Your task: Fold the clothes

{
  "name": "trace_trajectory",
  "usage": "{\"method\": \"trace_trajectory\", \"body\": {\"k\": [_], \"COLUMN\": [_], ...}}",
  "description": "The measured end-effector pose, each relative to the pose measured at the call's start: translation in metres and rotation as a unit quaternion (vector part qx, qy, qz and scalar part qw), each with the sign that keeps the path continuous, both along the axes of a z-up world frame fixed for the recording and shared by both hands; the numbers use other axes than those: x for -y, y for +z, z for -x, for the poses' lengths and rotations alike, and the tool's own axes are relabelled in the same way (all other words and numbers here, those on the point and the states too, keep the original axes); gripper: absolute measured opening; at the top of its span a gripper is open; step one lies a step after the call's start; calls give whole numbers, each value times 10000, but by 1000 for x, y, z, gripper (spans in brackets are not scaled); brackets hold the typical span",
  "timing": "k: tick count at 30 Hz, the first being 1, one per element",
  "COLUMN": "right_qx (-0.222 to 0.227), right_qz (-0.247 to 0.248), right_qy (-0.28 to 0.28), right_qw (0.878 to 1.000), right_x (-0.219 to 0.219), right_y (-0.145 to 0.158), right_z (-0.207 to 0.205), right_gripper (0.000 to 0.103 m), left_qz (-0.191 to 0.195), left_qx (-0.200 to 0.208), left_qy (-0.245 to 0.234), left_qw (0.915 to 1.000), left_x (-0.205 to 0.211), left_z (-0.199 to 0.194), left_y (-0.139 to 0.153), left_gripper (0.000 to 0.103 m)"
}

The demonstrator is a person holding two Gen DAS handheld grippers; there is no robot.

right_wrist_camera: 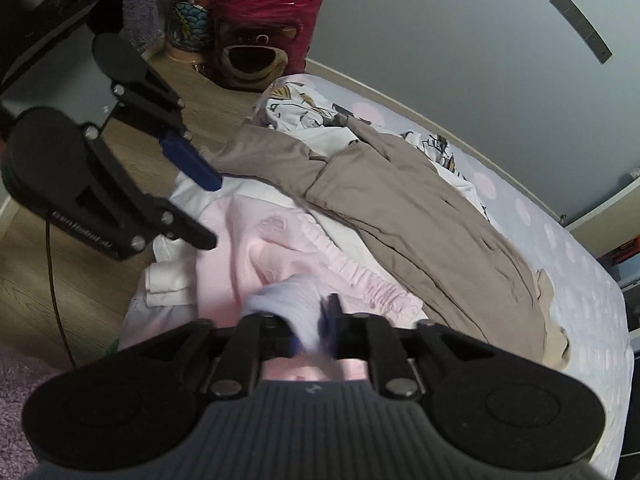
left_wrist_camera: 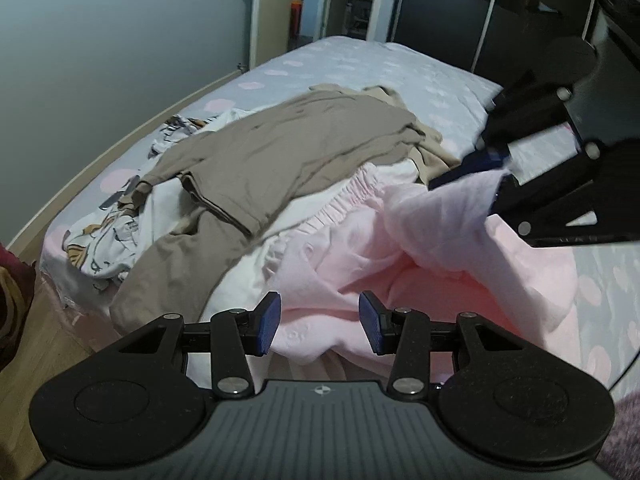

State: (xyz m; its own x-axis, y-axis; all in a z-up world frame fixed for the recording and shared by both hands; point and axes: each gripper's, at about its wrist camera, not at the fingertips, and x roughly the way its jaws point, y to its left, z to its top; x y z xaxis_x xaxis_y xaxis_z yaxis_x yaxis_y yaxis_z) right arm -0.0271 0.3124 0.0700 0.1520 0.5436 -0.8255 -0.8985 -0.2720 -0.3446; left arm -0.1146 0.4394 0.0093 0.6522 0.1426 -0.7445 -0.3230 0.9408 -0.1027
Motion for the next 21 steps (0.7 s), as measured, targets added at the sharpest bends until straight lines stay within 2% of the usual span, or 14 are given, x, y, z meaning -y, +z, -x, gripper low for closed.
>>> {"method": "trace_trajectory", "body": {"k": [1,3,5,12,17,21], "right_qx": [3,-115,-172,-72,-18,-53], "right_qz": [-60,-195,-304,-573,-531,-505], "right_qy": [-32,-133,-302,-969,-1288,-1508], "right_qw": [10000,9997,9989,9936,9902,9873], "right_x": [3,14,28,96,164,221], "right_y": [1,8,16,38,27,10], "right_z": [-2,-12,-22,-62,-90,-106], "right_gripper": [42,46,55,55,55,53], "left_qz": [-10,-65,-162,-570,-1032,-1094], "left_qx": [-28,-65,-75,-224,-627,-763], "left_qy": [-71,-258,-456,-1060,-1398,-1607], "left_qw": [10000,9996,9988,9925,9828,9780], "left_x": [3,10,19,60,103,148], "left_z": [-2,-9,-18,-56,-85,-102], "left_y": [0,4,13,59,89,93], "left_gripper": [41,41,41,41,41,41]}}
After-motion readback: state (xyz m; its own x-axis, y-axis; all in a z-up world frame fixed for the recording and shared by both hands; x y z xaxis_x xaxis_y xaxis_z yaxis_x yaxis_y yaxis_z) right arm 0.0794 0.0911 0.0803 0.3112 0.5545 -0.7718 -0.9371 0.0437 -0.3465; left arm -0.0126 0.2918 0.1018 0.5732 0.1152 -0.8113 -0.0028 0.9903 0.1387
